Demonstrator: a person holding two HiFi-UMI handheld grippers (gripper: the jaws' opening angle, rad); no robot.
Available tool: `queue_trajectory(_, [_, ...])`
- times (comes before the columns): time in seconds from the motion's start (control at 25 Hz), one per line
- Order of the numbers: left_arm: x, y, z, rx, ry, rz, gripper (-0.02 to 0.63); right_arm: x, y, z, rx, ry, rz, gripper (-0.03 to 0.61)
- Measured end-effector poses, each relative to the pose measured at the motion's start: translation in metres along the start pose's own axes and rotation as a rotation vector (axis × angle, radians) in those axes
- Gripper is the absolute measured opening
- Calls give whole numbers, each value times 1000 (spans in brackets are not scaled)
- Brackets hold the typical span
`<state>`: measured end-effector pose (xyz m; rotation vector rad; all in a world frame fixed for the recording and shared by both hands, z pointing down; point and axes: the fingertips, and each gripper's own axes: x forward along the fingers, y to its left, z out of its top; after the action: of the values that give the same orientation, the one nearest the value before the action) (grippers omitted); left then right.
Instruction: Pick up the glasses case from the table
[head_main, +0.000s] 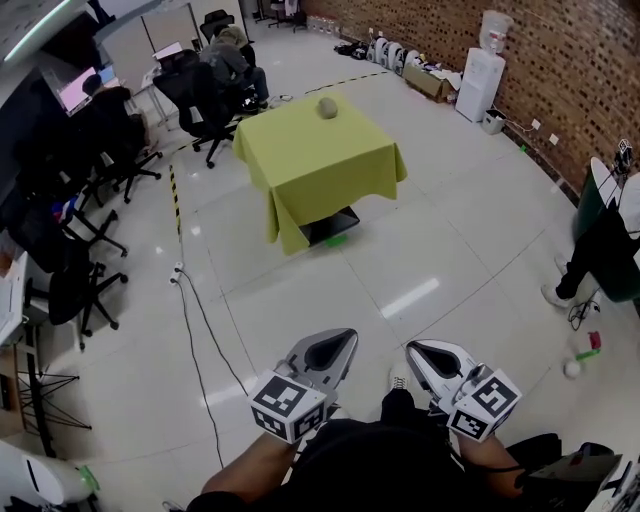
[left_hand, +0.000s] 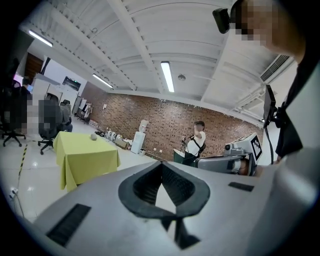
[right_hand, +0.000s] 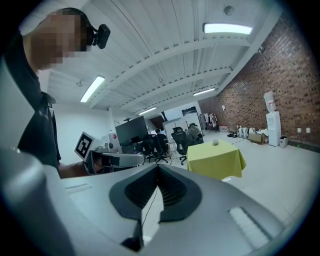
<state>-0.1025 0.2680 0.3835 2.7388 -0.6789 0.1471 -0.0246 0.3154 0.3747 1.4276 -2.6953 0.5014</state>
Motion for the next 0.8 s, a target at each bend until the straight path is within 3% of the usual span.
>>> queue_trajectory(0.32, [60,27,23,-4,-6,128,3,24,-75,27,-26,-16,96,2])
queue_trajectory(0.8, [186,28,55,11,-19,202,3,14,-203,62,-35,-11,174,2])
